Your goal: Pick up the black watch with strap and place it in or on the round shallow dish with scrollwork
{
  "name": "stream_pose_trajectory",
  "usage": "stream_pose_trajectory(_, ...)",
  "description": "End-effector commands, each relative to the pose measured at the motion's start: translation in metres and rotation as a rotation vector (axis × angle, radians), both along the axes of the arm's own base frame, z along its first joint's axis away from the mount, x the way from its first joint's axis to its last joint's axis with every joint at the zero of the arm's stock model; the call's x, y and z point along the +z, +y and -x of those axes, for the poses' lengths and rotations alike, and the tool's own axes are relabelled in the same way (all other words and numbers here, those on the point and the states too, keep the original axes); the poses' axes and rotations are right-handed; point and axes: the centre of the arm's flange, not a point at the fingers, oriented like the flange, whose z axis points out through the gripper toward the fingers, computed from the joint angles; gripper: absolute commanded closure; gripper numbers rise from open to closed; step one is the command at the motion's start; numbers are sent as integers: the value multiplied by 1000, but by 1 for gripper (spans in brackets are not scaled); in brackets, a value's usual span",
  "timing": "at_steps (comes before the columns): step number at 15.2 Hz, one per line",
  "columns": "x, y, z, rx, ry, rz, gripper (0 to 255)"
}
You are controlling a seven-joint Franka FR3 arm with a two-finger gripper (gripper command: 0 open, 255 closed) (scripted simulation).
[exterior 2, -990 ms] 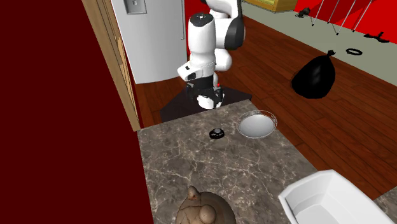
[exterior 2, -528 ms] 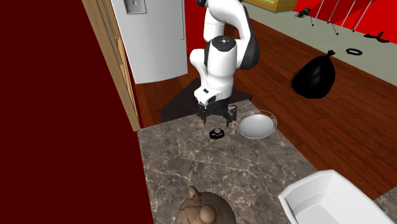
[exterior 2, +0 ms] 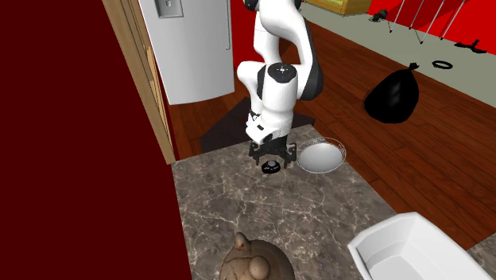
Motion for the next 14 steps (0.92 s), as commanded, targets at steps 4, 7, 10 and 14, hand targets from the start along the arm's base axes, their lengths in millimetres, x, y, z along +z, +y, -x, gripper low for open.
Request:
stream_pose_trajectory(4,-5,0,0,0,-1,0,0)
stream_pose_trajectory(7,-5,0,0,0,0,0,0)
stream_pose_trajectory(10,-5,0,0,0,0,0,255)
stream_pose_trajectory(14,-5,0,0,0,0,0,255)
